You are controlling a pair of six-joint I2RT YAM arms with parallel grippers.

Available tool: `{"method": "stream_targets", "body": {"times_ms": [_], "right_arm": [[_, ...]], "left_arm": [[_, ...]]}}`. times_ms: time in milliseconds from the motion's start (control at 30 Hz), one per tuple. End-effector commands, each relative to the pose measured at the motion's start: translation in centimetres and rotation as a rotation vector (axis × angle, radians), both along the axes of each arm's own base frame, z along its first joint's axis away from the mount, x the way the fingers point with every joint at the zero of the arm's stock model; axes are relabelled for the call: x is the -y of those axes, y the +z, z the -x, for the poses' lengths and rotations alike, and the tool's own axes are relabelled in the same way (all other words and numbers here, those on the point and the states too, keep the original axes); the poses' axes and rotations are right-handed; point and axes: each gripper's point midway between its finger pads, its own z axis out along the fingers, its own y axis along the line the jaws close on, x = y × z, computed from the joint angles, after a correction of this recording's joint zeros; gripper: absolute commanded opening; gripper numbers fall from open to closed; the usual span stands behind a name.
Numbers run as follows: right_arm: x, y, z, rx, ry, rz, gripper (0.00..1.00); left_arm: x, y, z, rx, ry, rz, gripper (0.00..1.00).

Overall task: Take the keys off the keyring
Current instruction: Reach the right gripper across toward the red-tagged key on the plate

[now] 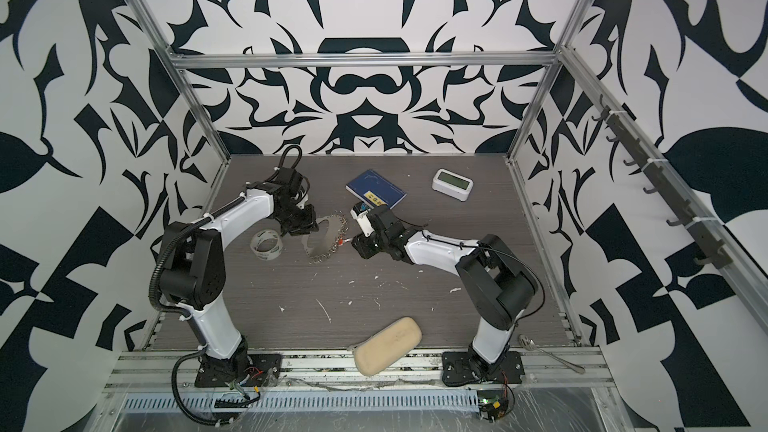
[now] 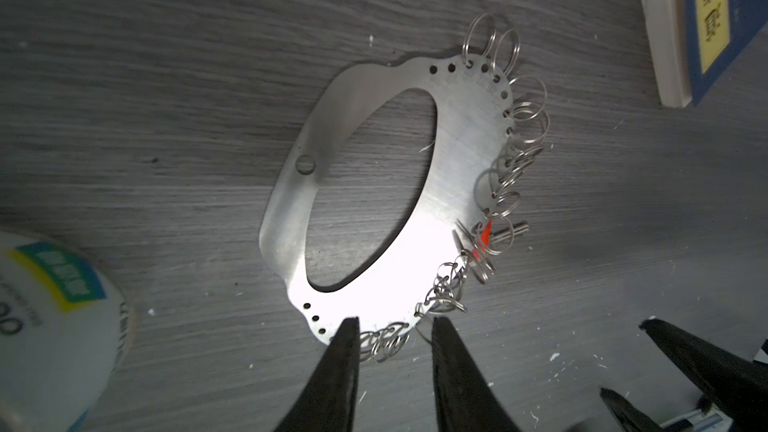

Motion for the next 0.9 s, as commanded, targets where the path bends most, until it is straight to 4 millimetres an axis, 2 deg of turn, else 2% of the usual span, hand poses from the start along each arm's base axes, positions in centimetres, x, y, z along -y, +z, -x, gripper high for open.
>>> {"method": "stream_targets", "body": {"times_ms": [0,100,167,333,467,533,700,867], "right_arm": [[-2.1,1.7,-0.7,0.008,0.03,-0.049,0.46],[-3.4,1.7,-1.0,-0.021,0.041,-0.064,0.39],[-3.8,1.4,-1.2,-0.048,0.04,-0.062,0.39],[-3.1,-0.5,-2.1,-0.02,0.05,0.061,0.39],[-2.9,-1.8,-2.7,-0.014,0.099,0.152,0.23],[-3.1,-1.9,-3.1,-0.009,0.108,0.17,0.2],[-4.1,-1.8,-3.7,0.003,0.122,0.157,0.18],[-4.8,-2.6,-4.3,-0.012,0.132,0.152,0.18]], "left_arm": [[0.1,0.5,0.7,0.001,-0.022,0.024,0.34],[-0.2,0.1,1.0,-0.011,-0.018,0.022,0.34],[-0.5,0.1,1.1,-0.014,-0.011,0.027,0.34],[-1.0,0.0,1.3,-0.017,-0.001,0.03,0.34],[-1.3,0.0,1.3,-0.018,0.005,0.03,0.34],[-1.5,0.0,1.3,-0.02,0.006,0.03,0.34],[-1.7,0.3,1.3,-0.015,0.011,0.03,0.34],[-1.8,0.2,1.4,-0.022,0.009,0.031,0.33]]}}
